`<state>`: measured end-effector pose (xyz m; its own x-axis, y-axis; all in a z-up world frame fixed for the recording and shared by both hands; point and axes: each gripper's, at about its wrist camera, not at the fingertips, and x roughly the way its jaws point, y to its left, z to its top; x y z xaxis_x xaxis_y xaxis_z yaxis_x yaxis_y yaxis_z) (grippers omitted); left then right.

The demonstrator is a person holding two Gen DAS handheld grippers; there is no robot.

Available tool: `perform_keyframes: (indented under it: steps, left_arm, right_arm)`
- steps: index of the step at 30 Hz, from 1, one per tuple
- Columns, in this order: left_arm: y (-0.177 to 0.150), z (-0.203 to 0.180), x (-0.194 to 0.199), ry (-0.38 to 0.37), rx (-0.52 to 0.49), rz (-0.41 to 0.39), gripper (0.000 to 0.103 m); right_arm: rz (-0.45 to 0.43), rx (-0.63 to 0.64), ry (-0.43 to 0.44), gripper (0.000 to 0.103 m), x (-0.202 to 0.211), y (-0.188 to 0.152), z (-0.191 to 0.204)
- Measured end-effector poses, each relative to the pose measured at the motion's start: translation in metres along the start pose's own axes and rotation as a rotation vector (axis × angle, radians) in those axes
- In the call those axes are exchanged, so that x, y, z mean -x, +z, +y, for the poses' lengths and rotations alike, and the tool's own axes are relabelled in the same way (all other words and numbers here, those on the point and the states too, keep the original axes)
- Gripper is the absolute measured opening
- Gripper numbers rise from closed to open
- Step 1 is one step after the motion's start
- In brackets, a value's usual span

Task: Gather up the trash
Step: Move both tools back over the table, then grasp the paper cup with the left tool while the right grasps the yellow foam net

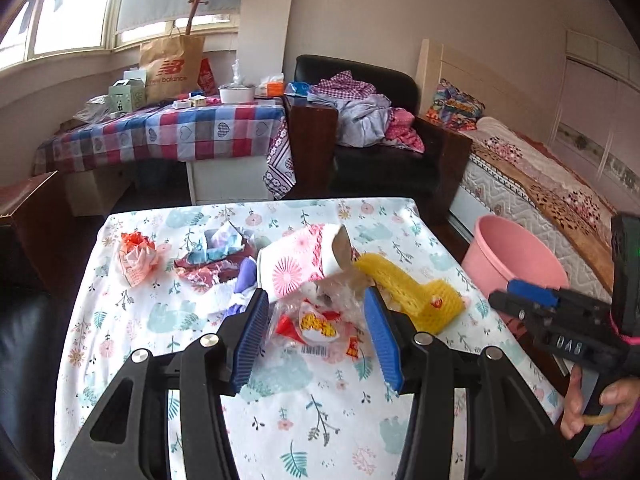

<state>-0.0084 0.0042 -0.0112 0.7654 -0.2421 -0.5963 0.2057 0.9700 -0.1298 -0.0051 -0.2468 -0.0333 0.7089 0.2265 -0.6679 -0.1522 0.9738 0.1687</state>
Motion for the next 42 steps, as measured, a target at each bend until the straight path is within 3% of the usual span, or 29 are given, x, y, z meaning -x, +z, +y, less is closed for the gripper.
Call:
perform_keyframes:
  steps: [6, 11, 16, 17, 19, 26, 36, 40, 42]
  left_arm:
    - [0.018, -0.016, -0.022, -0.003, 0.012, 0.008, 0.047]
    - [0.026, -0.017, -0.045, 0.015, 0.036, 0.032, 0.031]
    - [0.028, -0.014, -0.061, 0.025, 0.049, 0.05, 0.028]
    - [0.028, -0.014, -0.063, 0.022, 0.047, 0.049, 0.018]
    - [0.026, -0.013, -0.062, 0.011, 0.033, 0.047, 0.013]
    - [0.02, -0.015, -0.044, -0.008, 0.009, 0.007, 0.01]
    - [0.013, -0.001, -0.019, -0.011, 0.053, -0.019, 0.007]
    - [0.01, 0.002, -0.013, -0.018, 0.059, -0.026, 0.007]
    - [0.009, 0.002, -0.011, -0.018, 0.057, -0.027, 0.007]
  right_arm:
    - [0.021, 0.013, 0.018, 0.048, -0.007, 0.001, 0.006]
    - [0.027, 0.018, 0.026, 0.048, -0.011, 0.001, 0.006]
    - [0.037, 0.03, 0.046, 0.048, -0.015, 0.001, 0.01]
    - [0.037, 0.036, 0.051, 0.048, -0.016, 0.002, 0.012]
    - [0.038, 0.05, 0.063, 0.048, -0.017, 0.002, 0.017]
    - [0.035, 0.092, 0.11, 0.048, -0.022, 0.009, 0.036]
    - [0.042, 0.16, 0.164, 0.048, -0.044, 0.023, 0.071]
    - [0.084, 0.114, 0.178, 0.048, -0.059, 0.025, 0.066]
    - [0.099, 0.098, 0.167, 0.04, -0.064, 0.024, 0.062]
